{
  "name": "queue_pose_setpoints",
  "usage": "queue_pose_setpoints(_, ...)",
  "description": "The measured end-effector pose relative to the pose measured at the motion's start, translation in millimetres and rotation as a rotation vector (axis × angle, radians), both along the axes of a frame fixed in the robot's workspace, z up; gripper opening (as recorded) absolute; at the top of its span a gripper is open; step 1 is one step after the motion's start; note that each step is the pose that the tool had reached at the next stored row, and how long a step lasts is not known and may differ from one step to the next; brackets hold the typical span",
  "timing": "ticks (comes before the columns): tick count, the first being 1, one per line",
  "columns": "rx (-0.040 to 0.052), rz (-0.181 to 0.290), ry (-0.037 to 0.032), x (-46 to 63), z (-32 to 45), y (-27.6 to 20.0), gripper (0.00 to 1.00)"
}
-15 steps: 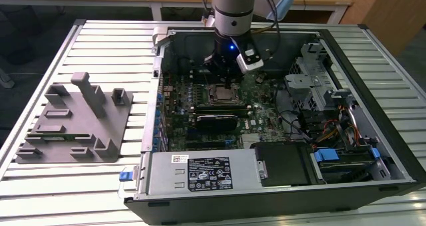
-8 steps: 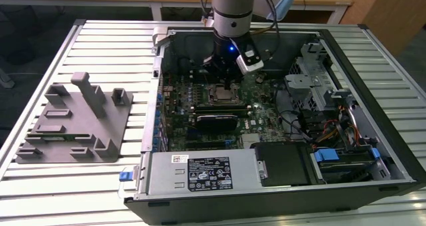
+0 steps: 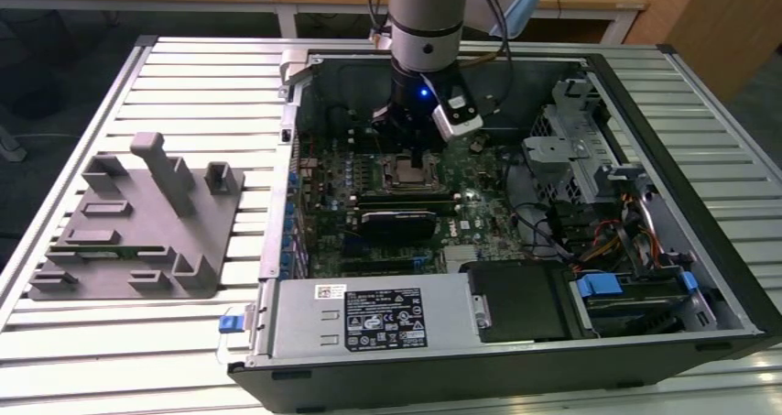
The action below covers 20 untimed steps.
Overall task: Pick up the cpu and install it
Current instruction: 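Close the cpu cover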
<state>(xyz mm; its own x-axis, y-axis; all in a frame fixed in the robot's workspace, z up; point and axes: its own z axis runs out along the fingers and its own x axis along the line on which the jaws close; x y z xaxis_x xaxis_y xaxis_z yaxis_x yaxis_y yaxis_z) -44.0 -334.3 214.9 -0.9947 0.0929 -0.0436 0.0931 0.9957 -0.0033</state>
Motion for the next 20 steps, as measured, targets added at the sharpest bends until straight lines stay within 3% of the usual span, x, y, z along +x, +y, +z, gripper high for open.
queue_pose_setpoints(11,-0.0001,-0.017,-0.0003,-5.0,-1.2,-0.2,0.11)
queue_pose_setpoints(20,-0.0001,-0.039,-0.0004,-19.7,-4.0,-0.3,0.11)
